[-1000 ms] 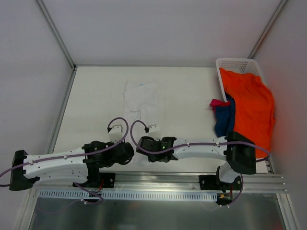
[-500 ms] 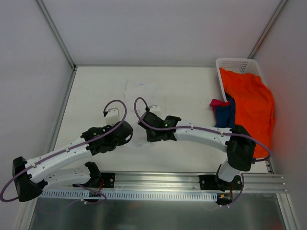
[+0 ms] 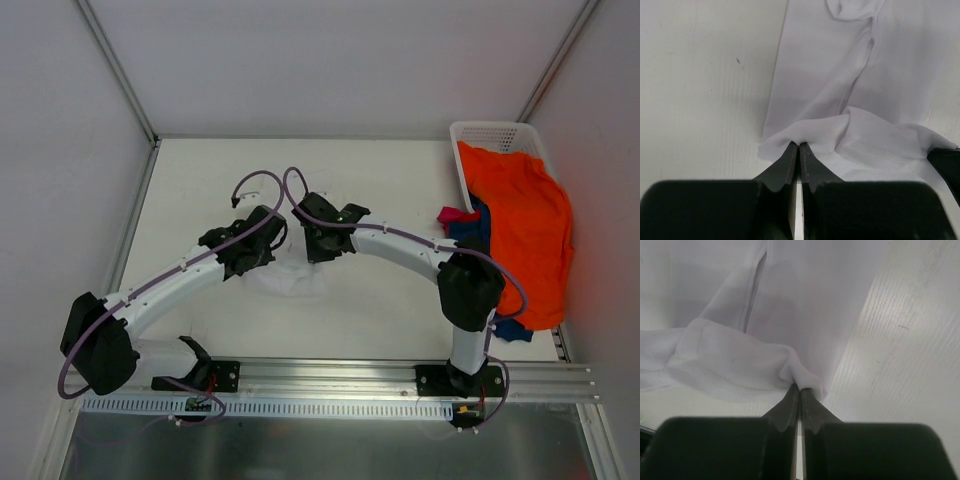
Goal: Fold and stack the t-shirts
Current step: Fold the folded rectangular tshirt in 1/3 of the way
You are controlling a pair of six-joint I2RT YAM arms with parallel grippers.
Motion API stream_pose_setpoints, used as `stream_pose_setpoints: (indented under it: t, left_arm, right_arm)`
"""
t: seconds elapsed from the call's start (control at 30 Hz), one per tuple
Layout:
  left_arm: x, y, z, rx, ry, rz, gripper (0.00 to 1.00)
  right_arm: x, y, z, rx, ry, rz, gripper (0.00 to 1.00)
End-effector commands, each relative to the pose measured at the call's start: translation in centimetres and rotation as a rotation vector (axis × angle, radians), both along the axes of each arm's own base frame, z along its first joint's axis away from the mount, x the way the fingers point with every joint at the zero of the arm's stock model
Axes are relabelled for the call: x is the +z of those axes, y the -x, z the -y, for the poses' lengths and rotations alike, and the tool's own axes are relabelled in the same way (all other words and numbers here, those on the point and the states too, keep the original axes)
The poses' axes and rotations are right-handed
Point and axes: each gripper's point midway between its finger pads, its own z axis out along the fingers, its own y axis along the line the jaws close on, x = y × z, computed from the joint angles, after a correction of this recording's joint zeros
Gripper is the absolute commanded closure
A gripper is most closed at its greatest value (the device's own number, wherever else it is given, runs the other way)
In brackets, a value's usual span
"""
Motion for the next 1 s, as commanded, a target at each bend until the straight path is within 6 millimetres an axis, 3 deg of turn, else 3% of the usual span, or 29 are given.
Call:
stream_pose_setpoints:
  t: [0.0, 0.23, 0.43, 0.63, 0.97]
  left_arm:
    - [1.7, -3.0, 1.8, -0.061, 0.039, 0.055, 1.0]
    - [0.6, -5.9, 2.8, -0.069, 0.052, 0.044, 1.0]
    - [0.1, -8.0, 3.0, -0.054, 0.051, 0.041, 1.0]
    - [-1.3, -9.5, 3.2, -0.029, 0.067, 0.022, 1.0]
    - [-1.7, -11.2, 3.8, -0.029, 0.064, 0.031, 1.0]
  right_arm:
    - [1.0, -1.6, -0.9, 0.036, -0.027, -0.006, 1.0]
    - [-0.3, -4.1, -1.7, 0.023, -0.033, -0.028, 0.99]
    - [0.0, -6.2, -1.8, -0.001, -0.05, -0.018, 0.99]
    - [-0.1, -8.1, -1.1, -0.029, -0.053, -0.01, 0.99]
    - [-0.8, -9.9, 0.7, -0.075, -0.046, -0.022, 0.99]
